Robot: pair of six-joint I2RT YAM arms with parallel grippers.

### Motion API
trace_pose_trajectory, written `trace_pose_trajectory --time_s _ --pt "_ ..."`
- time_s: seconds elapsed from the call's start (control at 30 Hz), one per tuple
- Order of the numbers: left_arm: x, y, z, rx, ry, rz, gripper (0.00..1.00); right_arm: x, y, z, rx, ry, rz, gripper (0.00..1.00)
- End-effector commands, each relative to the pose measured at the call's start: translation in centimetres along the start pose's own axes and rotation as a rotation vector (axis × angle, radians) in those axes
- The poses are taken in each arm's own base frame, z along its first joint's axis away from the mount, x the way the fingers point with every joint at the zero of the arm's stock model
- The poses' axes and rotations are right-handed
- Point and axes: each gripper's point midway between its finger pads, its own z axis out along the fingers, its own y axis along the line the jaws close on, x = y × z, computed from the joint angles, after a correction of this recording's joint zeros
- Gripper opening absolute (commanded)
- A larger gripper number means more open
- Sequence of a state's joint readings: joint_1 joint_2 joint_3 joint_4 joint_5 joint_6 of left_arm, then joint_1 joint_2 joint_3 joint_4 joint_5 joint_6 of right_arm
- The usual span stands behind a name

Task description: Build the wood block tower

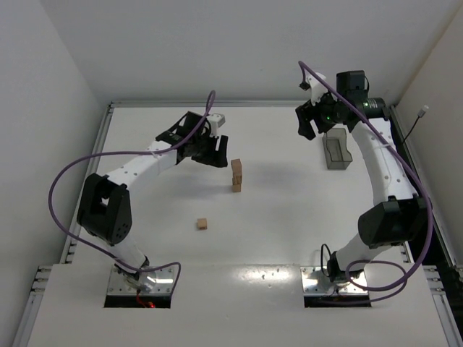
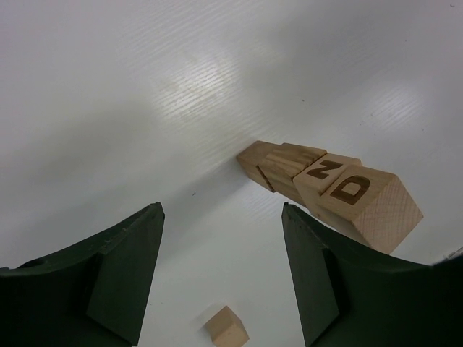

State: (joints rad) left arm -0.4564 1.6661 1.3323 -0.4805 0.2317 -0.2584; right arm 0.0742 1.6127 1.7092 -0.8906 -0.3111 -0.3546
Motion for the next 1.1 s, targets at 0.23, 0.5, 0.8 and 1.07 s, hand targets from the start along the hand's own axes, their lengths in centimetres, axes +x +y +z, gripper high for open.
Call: trace_pose_trajectory --time_s 0.23,0.5,0.8,1.07 --pt "-1.82 -1.31 0.13 0.033 -0.037 0.003 0.68 -2.19 -0.36 -0.98 0.011 -0.068 0.002 0.69" --pt "-1.79 -1.47 0.12 0.042 -0.035 0.003 0.73 -1.88 -0.14 -0.64 -0.006 -0.057 0.008 0.69" --pt "-1.63 -1.40 0.28 0.042 -0.035 0.003 0.79 -1.96 0.00 -0.63 -0.014 -0.061 0.008 0.69" --pt "-1.88 -1.36 -0.02 0.034 -0.045 0.005 0.85 -1.76 -0.04 -0.28 -0.018 -0.054 0.011 0.69"
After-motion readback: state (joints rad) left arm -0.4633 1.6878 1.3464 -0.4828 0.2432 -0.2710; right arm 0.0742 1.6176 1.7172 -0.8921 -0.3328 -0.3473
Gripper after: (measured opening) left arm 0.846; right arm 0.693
